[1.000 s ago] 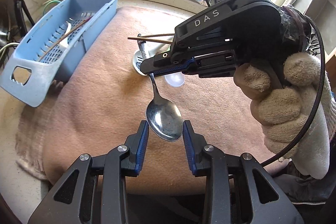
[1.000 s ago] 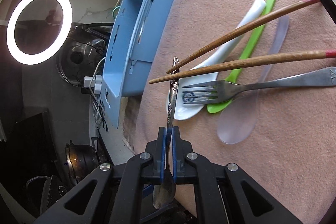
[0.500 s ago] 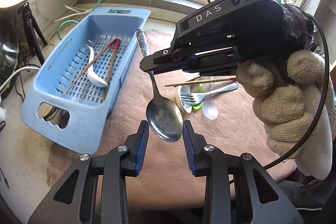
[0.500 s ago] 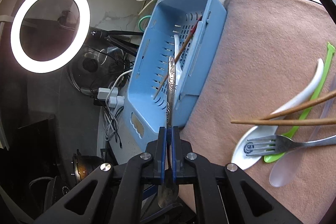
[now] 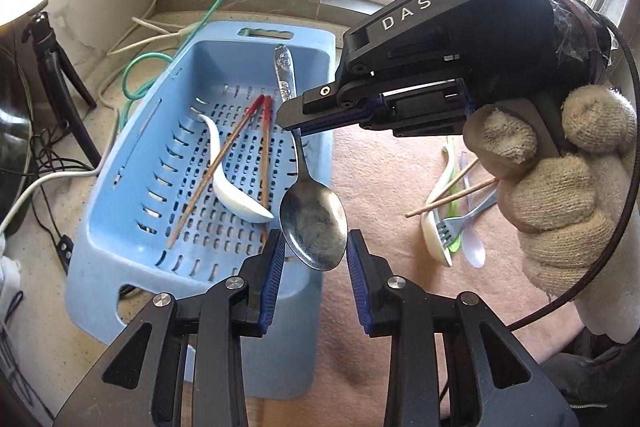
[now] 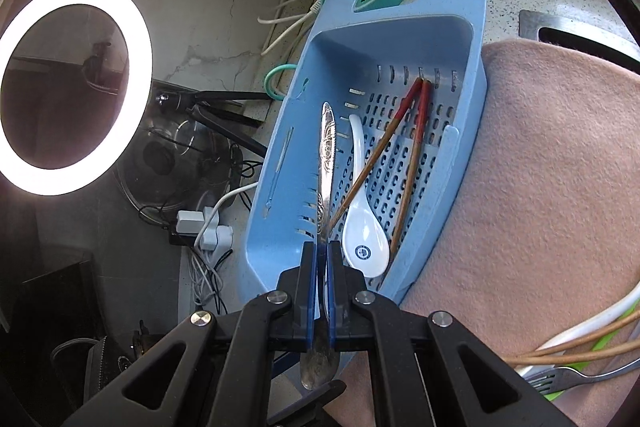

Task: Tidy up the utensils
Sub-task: 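Carry the metal spoon into the blue basket and open the right tool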

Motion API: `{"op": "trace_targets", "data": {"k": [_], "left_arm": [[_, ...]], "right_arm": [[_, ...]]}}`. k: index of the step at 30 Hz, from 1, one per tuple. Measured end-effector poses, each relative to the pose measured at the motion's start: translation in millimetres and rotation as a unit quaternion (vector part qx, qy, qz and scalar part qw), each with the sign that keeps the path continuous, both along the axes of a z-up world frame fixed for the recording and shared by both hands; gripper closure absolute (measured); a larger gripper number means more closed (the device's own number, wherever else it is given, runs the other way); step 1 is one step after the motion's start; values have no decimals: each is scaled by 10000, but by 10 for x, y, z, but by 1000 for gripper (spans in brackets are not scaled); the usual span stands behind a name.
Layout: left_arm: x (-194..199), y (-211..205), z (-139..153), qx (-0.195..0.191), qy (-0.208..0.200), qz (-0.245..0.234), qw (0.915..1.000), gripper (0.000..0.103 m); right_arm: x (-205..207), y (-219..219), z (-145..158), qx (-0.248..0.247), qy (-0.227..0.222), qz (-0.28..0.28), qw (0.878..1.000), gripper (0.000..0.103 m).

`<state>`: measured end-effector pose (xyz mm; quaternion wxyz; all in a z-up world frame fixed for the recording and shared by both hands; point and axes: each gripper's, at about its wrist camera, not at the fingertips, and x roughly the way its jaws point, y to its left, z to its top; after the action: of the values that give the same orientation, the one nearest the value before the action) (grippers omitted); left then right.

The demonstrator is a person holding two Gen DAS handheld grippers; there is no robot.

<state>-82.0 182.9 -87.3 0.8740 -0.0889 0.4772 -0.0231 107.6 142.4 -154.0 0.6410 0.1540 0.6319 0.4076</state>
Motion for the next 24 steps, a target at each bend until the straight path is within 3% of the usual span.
{"op": "trace_targets", "data": {"k": [11,13,21,24], "left_arm": [[187,390,-102,238,39,458,9987,80],[186,403,-79,312,4,468,9984,80],[145,365,-53,309,-26,452,9985,80],[140,299,-30,290,-40,376,9989,80]], "right_arm": [[169,195,-65,-307,-214,3,9993,93],[170,171,-57,-349,-261,3,9990,86],[124,-33,54,-550,-591,-45,9967,81],[97,-174,126,-609,-735,-93,9954,73]]}}
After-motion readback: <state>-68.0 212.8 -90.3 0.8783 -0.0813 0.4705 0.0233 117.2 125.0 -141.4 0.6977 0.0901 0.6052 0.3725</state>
